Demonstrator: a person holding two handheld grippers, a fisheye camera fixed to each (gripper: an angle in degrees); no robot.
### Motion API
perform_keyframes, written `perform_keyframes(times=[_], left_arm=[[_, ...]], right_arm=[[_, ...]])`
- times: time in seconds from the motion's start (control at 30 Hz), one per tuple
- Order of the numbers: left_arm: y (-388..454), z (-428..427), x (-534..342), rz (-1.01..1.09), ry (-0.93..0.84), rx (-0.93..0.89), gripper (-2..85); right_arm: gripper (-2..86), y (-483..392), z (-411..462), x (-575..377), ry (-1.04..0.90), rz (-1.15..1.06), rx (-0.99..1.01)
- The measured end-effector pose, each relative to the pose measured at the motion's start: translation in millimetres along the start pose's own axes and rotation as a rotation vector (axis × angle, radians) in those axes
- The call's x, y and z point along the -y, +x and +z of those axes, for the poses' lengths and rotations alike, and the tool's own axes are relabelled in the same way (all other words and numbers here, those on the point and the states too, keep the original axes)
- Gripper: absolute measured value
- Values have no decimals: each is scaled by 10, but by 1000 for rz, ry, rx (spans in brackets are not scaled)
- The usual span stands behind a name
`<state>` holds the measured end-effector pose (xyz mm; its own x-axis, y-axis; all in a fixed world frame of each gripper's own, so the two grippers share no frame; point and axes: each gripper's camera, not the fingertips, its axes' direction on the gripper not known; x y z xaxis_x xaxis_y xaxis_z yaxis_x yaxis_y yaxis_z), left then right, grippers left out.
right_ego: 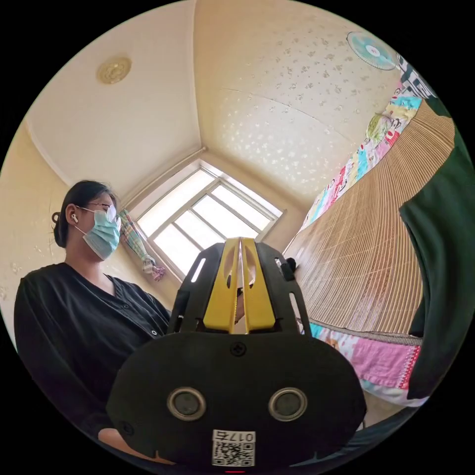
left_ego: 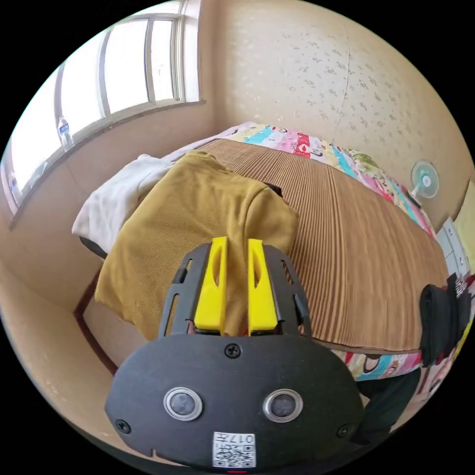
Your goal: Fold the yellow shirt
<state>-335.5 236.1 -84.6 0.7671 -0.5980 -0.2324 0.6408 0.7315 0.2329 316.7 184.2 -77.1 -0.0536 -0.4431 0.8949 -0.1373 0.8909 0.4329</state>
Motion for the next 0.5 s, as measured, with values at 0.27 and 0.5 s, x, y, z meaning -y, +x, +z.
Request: perform_keyframes(times=[0.27, 0.5], left_arm=[[869, -1108, 553, 360, 200, -565, 26], [2032, -1501, 273, 890, 156, -1095, 25]], right_arm=[[4, 51, -241, 137, 13, -30, -28], [13, 224, 106, 225, -70, -30, -17]])
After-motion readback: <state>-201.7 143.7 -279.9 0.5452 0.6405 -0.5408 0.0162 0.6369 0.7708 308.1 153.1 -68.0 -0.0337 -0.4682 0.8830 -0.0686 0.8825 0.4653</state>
